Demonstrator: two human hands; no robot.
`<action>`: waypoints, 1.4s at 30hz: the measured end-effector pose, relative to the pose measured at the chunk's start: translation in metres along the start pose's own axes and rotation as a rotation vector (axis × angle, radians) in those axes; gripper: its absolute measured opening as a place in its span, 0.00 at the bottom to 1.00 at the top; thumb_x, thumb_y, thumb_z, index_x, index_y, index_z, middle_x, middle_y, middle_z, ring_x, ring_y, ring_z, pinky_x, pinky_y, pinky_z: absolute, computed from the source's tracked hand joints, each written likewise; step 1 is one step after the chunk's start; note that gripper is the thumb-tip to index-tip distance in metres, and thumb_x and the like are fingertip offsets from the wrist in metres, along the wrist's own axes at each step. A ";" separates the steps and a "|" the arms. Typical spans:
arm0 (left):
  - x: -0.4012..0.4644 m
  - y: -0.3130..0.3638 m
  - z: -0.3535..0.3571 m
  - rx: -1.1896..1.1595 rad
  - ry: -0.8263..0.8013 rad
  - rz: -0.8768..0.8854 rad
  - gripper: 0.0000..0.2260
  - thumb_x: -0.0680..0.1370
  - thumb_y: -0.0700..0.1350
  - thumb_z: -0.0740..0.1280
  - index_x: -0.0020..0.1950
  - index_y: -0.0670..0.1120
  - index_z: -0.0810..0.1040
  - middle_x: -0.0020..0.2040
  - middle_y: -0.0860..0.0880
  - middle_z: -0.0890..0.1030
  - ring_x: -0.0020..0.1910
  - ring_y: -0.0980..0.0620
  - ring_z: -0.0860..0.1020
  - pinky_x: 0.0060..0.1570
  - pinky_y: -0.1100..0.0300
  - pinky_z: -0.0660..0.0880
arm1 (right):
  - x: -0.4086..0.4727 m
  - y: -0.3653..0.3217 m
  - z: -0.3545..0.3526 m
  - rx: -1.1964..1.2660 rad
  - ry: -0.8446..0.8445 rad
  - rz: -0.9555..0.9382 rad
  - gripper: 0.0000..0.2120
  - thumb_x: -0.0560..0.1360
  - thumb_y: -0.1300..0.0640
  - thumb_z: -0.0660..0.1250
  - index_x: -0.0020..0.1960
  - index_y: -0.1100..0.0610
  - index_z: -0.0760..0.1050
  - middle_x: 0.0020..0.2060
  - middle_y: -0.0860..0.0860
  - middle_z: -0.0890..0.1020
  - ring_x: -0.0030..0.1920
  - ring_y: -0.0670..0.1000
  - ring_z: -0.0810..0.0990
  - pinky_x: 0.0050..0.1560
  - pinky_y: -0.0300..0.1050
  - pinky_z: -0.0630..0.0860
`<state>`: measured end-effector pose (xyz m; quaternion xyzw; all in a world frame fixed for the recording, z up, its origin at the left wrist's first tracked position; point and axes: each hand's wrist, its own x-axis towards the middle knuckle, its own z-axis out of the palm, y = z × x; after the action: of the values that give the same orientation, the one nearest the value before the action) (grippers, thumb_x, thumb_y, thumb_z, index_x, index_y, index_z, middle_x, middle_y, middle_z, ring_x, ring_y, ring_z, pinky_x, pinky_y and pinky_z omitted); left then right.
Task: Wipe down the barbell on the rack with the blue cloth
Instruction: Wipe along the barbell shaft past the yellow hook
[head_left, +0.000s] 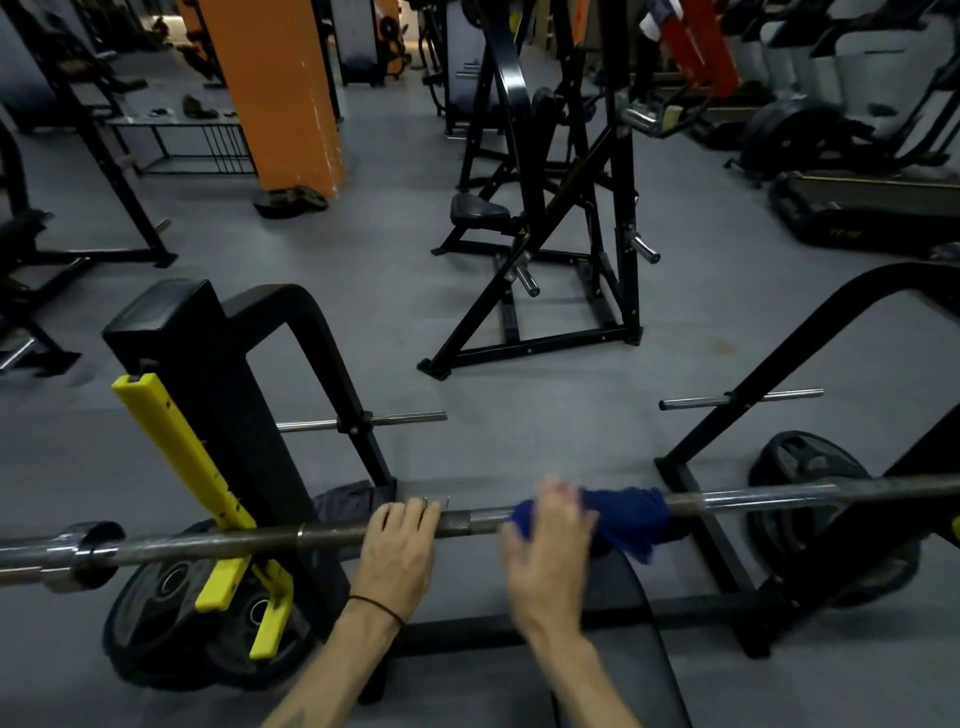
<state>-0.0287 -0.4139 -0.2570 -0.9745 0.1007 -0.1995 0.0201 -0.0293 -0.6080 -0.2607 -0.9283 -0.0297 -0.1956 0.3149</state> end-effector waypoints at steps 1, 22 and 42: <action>0.006 0.002 -0.002 -0.002 -0.011 0.015 0.25 0.59 0.38 0.80 0.54 0.43 0.77 0.43 0.45 0.76 0.39 0.44 0.75 0.44 0.49 0.73 | -0.008 -0.018 0.010 -0.024 -0.113 -0.162 0.34 0.84 0.39 0.54 0.82 0.58 0.55 0.82 0.52 0.56 0.82 0.52 0.50 0.81 0.57 0.44; 0.027 -0.006 -0.014 -0.070 -0.303 -0.035 0.28 0.64 0.54 0.79 0.61 0.47 0.81 0.57 0.47 0.82 0.55 0.44 0.82 0.56 0.49 0.78 | 0.024 0.099 -0.055 -0.232 0.043 -0.165 0.28 0.86 0.44 0.51 0.76 0.62 0.69 0.77 0.52 0.66 0.76 0.58 0.67 0.75 0.61 0.63; 0.019 0.026 -0.009 -0.022 -0.215 -0.240 0.46 0.61 0.45 0.82 0.76 0.41 0.68 0.76 0.38 0.68 0.76 0.37 0.65 0.75 0.41 0.55 | 0.015 -0.027 0.005 -0.265 -0.197 -0.120 0.31 0.83 0.37 0.49 0.68 0.58 0.77 0.64 0.54 0.80 0.67 0.56 0.76 0.76 0.58 0.57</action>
<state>-0.0199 -0.4435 -0.2432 -0.9954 -0.0169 -0.0940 -0.0039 -0.0186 -0.5842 -0.2429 -0.9729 -0.0897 -0.1244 0.1733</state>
